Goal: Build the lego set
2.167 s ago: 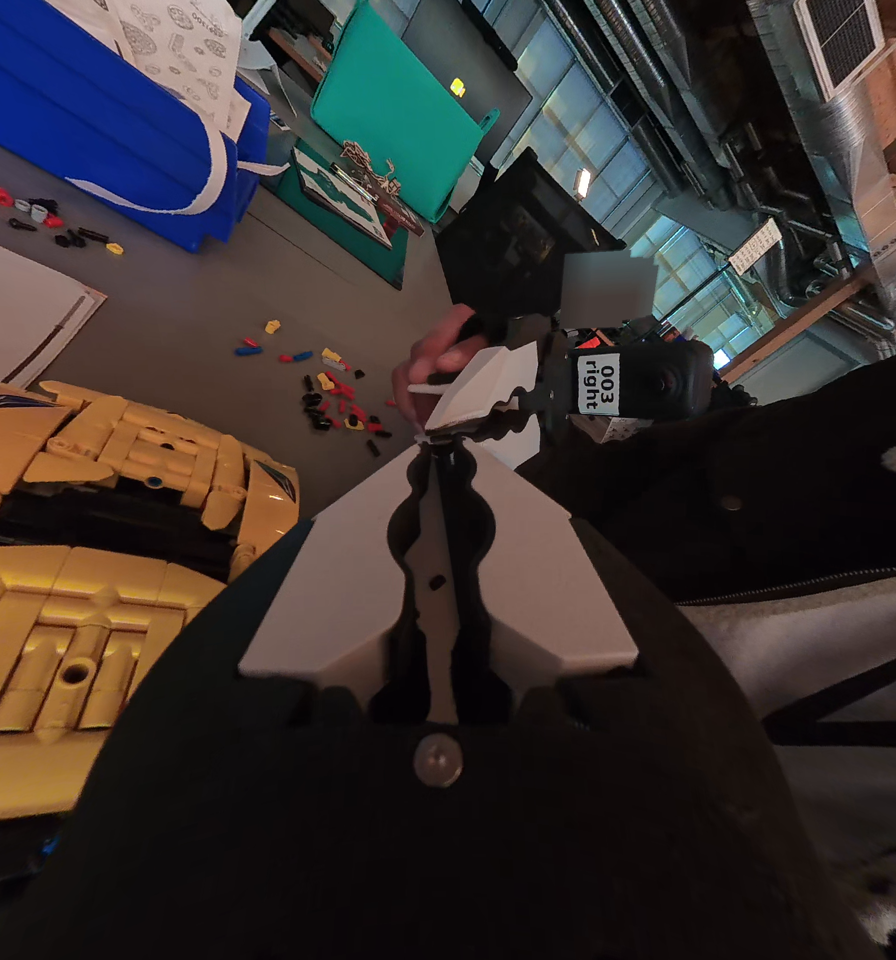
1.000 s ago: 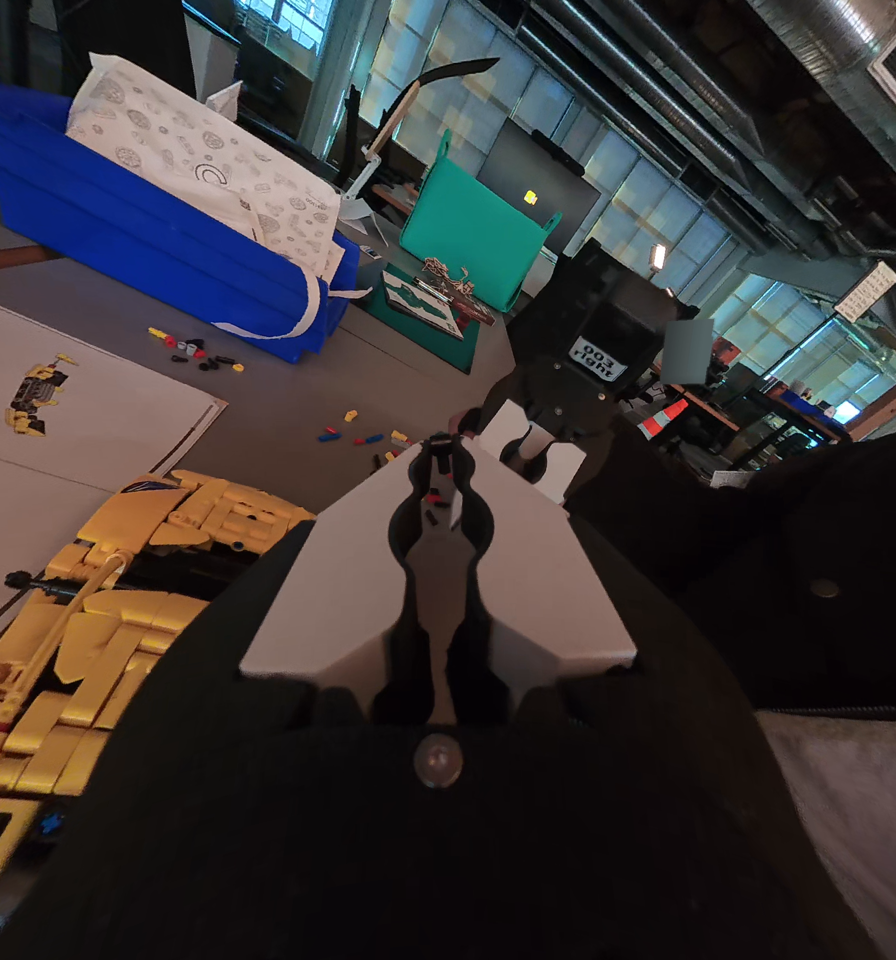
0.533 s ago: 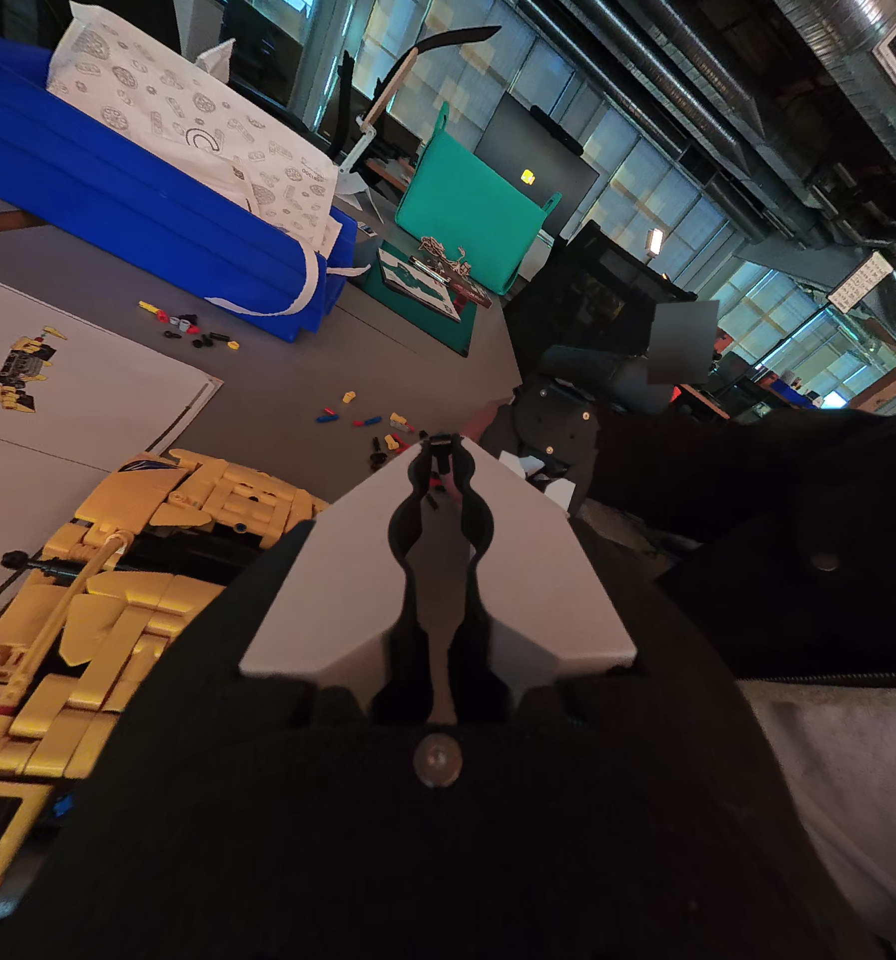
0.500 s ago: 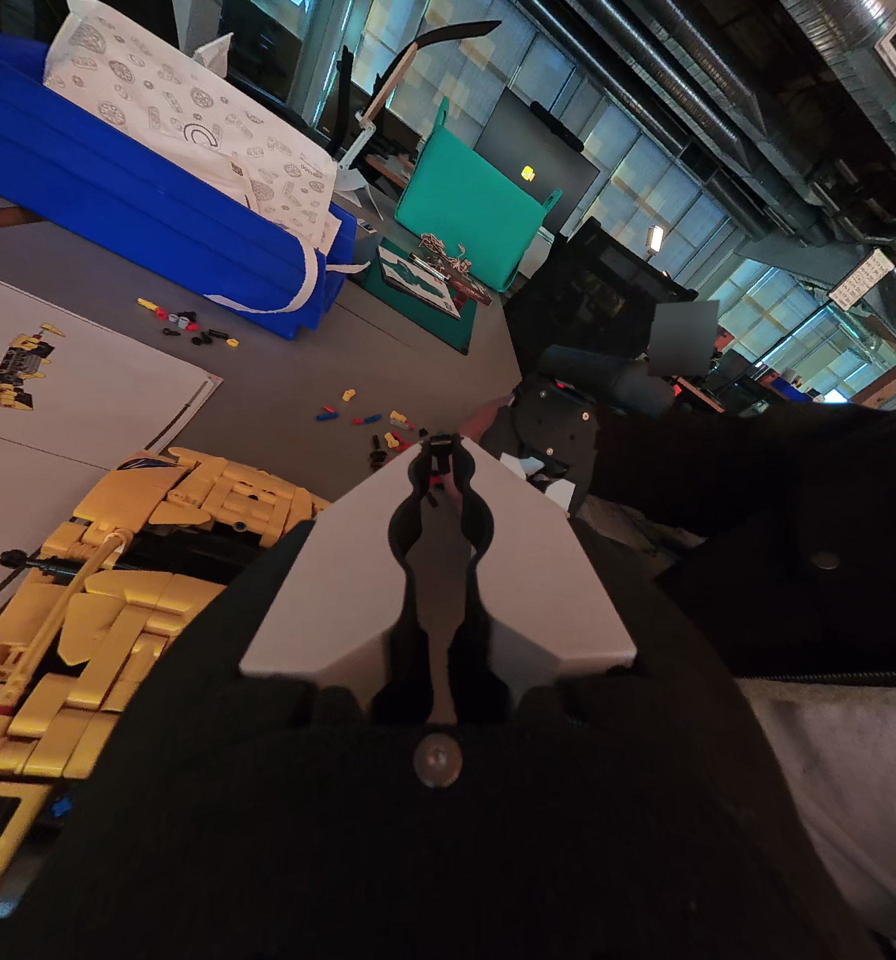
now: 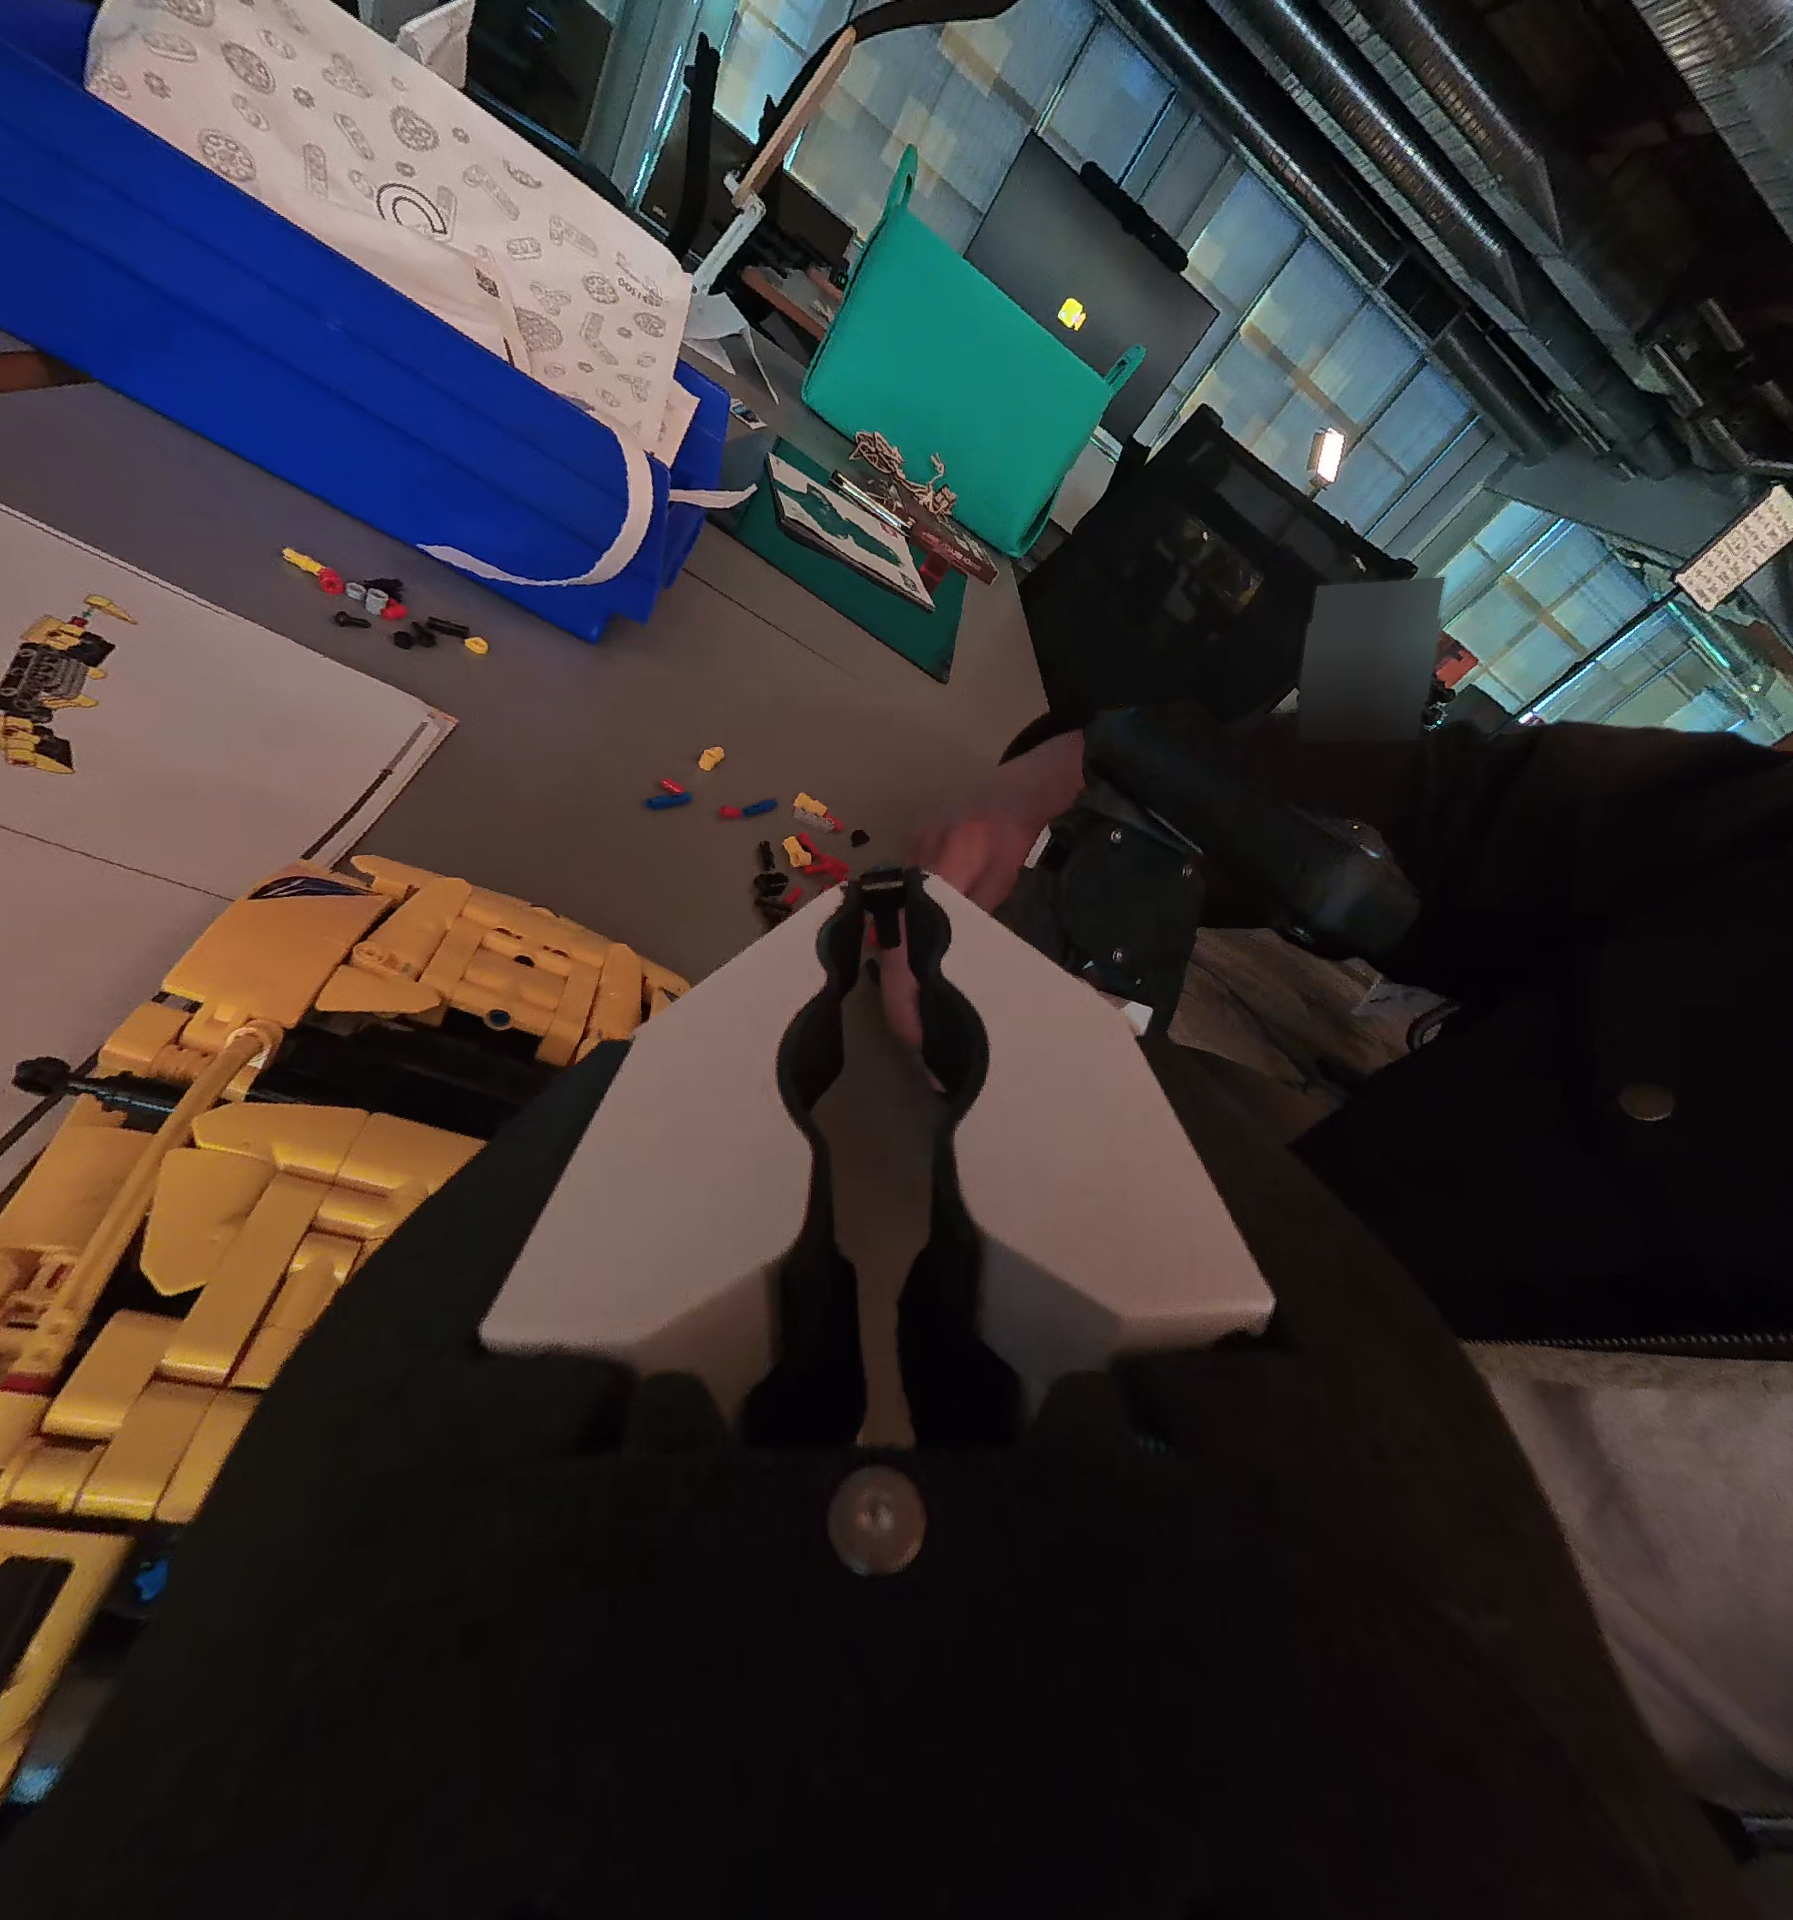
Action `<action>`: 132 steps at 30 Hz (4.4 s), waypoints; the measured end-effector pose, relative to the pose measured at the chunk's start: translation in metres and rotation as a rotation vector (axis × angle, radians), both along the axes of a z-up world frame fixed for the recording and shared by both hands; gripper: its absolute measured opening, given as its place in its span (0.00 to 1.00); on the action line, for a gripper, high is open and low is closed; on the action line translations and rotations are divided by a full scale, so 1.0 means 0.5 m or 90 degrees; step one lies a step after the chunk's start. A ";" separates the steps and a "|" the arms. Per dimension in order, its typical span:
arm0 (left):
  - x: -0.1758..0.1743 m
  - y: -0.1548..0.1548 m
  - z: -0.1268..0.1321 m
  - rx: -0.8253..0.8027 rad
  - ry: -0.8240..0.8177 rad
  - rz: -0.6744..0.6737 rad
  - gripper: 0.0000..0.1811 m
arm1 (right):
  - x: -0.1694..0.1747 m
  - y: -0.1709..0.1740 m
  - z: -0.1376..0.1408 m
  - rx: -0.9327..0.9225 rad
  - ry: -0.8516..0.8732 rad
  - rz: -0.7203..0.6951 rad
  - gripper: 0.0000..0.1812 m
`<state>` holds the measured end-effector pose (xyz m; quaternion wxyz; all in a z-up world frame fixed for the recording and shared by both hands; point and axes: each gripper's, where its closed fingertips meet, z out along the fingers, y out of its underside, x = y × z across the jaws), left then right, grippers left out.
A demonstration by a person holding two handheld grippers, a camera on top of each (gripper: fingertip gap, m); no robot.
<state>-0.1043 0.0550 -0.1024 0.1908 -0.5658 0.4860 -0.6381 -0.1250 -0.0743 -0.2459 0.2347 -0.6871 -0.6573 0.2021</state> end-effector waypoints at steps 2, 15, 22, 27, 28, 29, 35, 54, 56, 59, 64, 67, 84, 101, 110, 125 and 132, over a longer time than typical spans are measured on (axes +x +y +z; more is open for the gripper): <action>-0.001 0.001 0.000 0.001 0.001 0.000 0.04 | -0.002 0.001 -0.001 -0.006 -0.004 0.011 0.08; -0.001 0.001 -0.001 -0.002 0.002 -0.001 0.04 | 0.027 0.015 0.002 0.018 -0.052 -0.041 0.09; 0.001 0.010 -0.011 -0.007 0.009 0.008 0.04 | 0.066 0.029 0.000 -0.073 -0.103 -0.321 0.16; 0.002 0.020 -0.018 -0.015 0.014 0.020 0.04 | 0.029 0.002 0.012 -0.189 -0.042 -0.568 0.18; 0.002 0.022 -0.018 -0.016 0.014 0.021 0.04 | 0.031 0.003 0.009 -0.176 -0.050 -0.604 0.17; 0.002 0.023 -0.018 -0.017 0.013 0.023 0.04 | 0.030 0.004 0.007 -0.166 -0.054 -0.629 0.17; 0.000 0.022 -0.013 -0.019 0.009 0.024 0.04 | 0.038 0.014 -0.002 -0.111 -0.112 -0.670 0.10; -0.028 -0.070 0.078 -0.005 -0.174 -0.106 0.04 | 0.091 0.181 0.376 -0.045 0.833 -0.513 0.03; -0.024 -0.075 0.083 -0.006 -0.187 -0.101 0.04 | 0.074 0.195 0.368 -0.099 0.876 -0.480 0.03; -0.018 -0.072 0.078 -0.003 -0.186 -0.090 0.04 | 0.049 0.198 0.361 -0.130 0.912 -0.447 0.03; -0.014 -0.066 0.073 -0.005 -0.184 -0.081 0.04 | 0.035 0.202 0.348 -0.153 0.910 -0.449 0.03; -0.010 -0.068 0.069 -0.001 -0.177 -0.079 0.04 | 0.039 0.204 0.349 -0.153 0.918 -0.451 0.03; 0.005 -0.053 0.060 0.061 -0.150 -0.014 0.04 | 0.049 0.212 0.341 -0.126 0.919 -0.486 0.03; 0.011 -0.047 0.054 0.048 -0.134 0.000 0.04 | 0.056 0.217 0.341 -0.097 0.917 -0.500 0.03; 0.012 -0.044 0.053 -0.029 -0.137 -0.015 0.04 | 0.058 0.220 0.339 -0.066 0.900 -0.510 0.03; 0.018 -0.041 0.052 -0.077 -0.136 -0.007 0.04 | 0.063 0.225 0.335 -0.067 0.906 -0.520 0.03; 0.020 -0.044 0.054 -0.104 -0.140 -0.008 0.03 | 0.065 0.223 0.336 -0.076 0.916 -0.515 0.03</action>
